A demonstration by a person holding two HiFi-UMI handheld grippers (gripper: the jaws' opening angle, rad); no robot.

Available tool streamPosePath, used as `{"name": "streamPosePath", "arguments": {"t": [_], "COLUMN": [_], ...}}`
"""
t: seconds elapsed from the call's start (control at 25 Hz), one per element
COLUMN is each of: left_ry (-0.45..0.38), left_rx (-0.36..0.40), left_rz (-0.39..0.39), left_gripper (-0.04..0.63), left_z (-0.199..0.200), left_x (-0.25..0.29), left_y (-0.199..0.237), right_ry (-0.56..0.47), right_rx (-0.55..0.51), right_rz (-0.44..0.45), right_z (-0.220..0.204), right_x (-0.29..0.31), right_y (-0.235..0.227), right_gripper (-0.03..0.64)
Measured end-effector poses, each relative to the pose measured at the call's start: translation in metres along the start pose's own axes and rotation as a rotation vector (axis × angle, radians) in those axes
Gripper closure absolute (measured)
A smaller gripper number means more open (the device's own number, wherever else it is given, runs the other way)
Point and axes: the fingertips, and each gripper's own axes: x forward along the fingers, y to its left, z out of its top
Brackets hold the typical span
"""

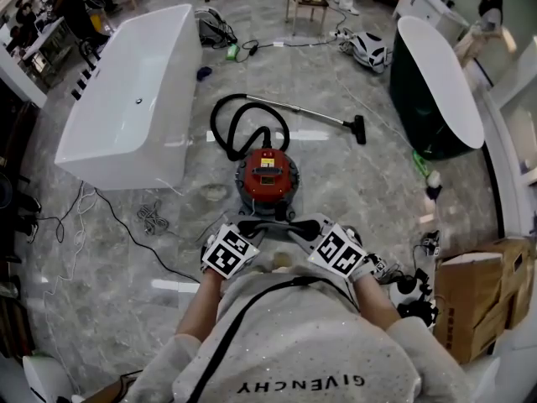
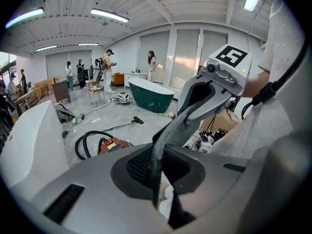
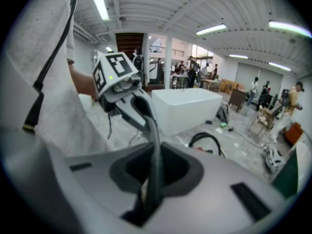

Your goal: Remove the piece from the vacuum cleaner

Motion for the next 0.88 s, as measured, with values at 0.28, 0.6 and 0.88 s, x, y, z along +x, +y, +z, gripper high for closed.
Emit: {"name": "streamPosePath", "arguments": {"t": [0.28,0.6,0.88], "left_ry": [0.012,0.007,0.003], "left_rx": [-0.002,-0.024,-0.054], "left_rz": [0.009,0.039,0.039], "left_gripper": [0.541,0.541,0.541], "left_z": [-0.005,-0.009,-0.017], "left_x": [-0.002,-0.008,-0.011], "left_y": [0.001,0.006,0.006], "right_ry": [-0.003,-0.011,0.008], "right_rx": [-0.007,-0.028,-0.043], "right_rz": [0.015,0.018,0.028], "right_z": [0.0,0.005,0.007], "right_x": [0.004,0.01,0.015], "right_y": [0.003,0.005,0.009], "right_gripper": [0.571,0.571,0.571]}}
